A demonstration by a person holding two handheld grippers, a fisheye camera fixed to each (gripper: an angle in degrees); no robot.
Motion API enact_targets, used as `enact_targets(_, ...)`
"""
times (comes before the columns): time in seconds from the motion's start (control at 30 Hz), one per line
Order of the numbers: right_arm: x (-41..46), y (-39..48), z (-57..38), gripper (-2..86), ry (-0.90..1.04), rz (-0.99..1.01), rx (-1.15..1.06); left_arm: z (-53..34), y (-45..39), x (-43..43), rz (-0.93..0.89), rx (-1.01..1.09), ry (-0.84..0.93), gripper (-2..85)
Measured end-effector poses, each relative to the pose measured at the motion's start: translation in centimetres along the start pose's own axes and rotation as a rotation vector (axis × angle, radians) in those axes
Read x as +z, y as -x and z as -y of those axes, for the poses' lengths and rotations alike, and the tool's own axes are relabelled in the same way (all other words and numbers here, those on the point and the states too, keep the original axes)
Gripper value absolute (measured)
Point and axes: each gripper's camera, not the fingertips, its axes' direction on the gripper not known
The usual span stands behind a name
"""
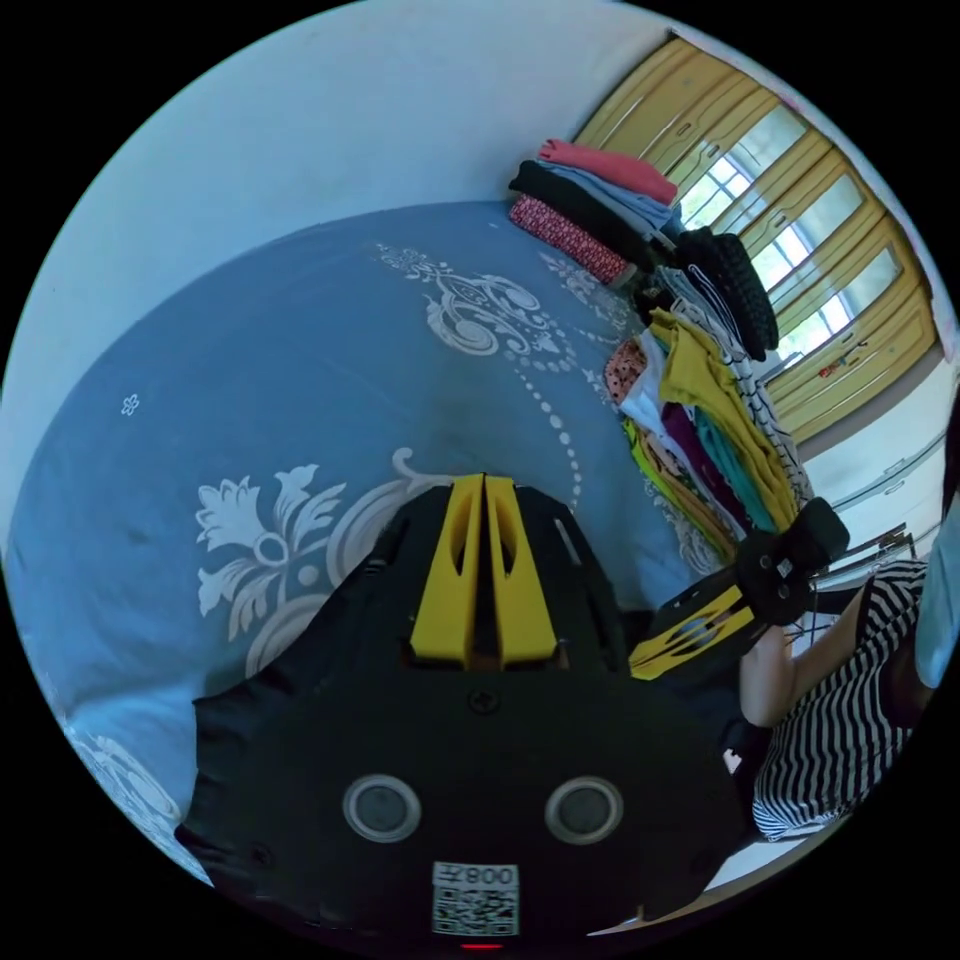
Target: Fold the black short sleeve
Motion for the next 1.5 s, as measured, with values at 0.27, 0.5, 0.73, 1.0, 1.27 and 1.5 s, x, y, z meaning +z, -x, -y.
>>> enact_targets(0.27,-1.5,0.0,-0.1,0.0,0.027,0.032,0.045,-4.1,-1.5,-3.3,0.057,-0.044,-0.037,1.0)
enact_targets(0.5,-3.6,1.7,0.1,0.0,-0.017,0.051,0.044,-12.2,-4.8,-9.8,0.027,-0.033,-0.140,0.7)
enact_targets(0.73,-4.2,3.9,0.7,0.0,0.059,0.057,0.054,-18.5,-7.3,-10.3,0.043,-0.066,-0.013,0.2)
enact_targets(1.0,-4.9,7.2,2.4,0.1,0.044,-0.056,0.099,-25.5,-9.7,-17.9,-0.027,-0.101,-0.107,0.2)
enact_targets(1.27,-5.7,12.8,5.0,0.1,0.037,-0.200,0.099,-38.1,-11.6,-26.4,-0.103,-0.260,-0.191,0.1)
enact_targets(1.5,-3.4,19.5,11.4,0.1,0.150,-0.366,-0.008,-54.9,-12.9,-36.4,-0.082,-0.478,-0.269,0.2)
